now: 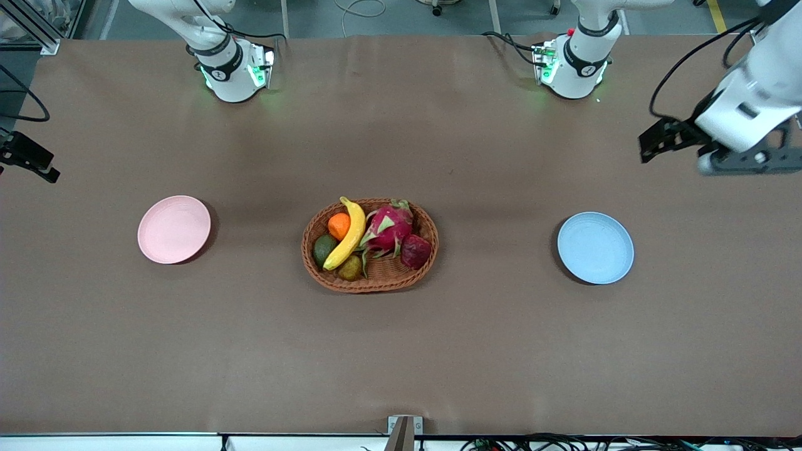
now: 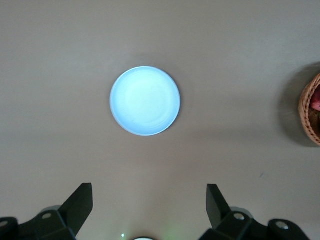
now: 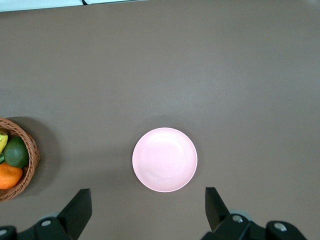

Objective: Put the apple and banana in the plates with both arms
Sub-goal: 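Move both grippers from rest toward the fruit basket, then lower the left gripper onto the dragon fruit while the right gripper reaches the banana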

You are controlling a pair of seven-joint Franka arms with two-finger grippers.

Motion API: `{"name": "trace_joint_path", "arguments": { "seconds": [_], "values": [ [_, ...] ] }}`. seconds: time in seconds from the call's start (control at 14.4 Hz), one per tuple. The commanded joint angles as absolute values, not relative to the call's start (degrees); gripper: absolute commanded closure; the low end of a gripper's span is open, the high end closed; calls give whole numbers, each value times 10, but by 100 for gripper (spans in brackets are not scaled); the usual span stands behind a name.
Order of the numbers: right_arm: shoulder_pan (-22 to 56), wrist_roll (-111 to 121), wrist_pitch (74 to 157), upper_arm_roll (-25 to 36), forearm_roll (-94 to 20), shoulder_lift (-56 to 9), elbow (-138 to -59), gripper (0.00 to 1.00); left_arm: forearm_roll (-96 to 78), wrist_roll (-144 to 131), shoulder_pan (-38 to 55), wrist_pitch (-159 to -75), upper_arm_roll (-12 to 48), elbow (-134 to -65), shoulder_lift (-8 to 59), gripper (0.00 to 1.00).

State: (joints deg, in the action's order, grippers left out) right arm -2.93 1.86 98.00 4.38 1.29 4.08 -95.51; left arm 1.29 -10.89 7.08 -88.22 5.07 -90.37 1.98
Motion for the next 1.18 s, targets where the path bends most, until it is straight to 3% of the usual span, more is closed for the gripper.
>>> {"name": "trace_joint_path", "arguments": {
  "seconds": [0.0,0.28,0.84,1.11],
  "values": [
    [-24,20,979,44,26,39,-955,0,4,-179,111,-890,54,-847,96,0],
    [-5,18,990,43,19,5,-955,0,-33,-335,170,-966,54,-838,176,0],
    [103,6,1062,43,4,-151,-952,0,-62,-633,270,-1178,53,-838,314,0],
    [205,-234,1113,43,3,-201,-945,0,-75,-776,305,-1262,53,-842,361,0]
  ]
}}
